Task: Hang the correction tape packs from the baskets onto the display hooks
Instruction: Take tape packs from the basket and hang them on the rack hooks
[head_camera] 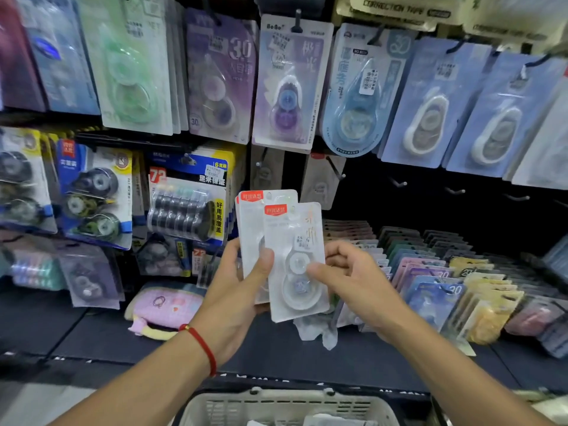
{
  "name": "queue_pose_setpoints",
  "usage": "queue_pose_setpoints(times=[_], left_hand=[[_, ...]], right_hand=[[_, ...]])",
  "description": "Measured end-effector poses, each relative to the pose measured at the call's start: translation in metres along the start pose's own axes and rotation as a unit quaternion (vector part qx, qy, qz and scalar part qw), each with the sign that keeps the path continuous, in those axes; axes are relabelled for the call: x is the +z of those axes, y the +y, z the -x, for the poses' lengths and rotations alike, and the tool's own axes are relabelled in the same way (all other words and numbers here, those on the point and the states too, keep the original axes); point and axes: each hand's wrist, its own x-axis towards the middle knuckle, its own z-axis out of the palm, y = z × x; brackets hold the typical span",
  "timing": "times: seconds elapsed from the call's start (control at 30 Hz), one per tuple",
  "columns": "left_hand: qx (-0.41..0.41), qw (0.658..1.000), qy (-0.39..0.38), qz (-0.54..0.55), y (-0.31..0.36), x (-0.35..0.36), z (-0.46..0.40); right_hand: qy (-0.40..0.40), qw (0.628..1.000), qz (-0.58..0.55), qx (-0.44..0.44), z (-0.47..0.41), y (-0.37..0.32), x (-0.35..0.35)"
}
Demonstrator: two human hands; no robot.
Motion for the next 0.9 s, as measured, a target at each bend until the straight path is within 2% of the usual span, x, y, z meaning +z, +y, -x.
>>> queue_pose_setpoints(times=[0.07,0.2,0.3,0.53,0.63,0.9], left_hand=[[0.012,1.0,0.016,-0.009,0.001,-0.002,-0.001],[0.018,0.998,0.052,-0.015,0.0,-0.006,-0.002],[0.018,0.998,0.055,-0.03,0.0,-0.007,-0.002],[0.024,0.997,0.06,-0.038,0.001,-0.005,0.0],[0.024,0.997,0.058,-0.038,0.003,-0.003,0.0],[0.022,0.997,0.056,-0.041,0.004,-0.003,0.001]], right_hand=[[0.032,0.999,-0.02,-0.015,-0.002,0.001,-0.002],[0.157,0.985,-0.064,-0.035,-0.011,0.003,-0.011],[0.199,0.975,-0.097,-0.019,-0.02,0.007,-0.019],[0.175,0.977,-0.119,-0.028,-0.029,0.013,-0.019],[0.184,0.975,-0.116,-0.049,-0.03,0.012,-0.016],[0.211,0.969,-0.124,-0.031,-0.04,0.014,-0.02]])
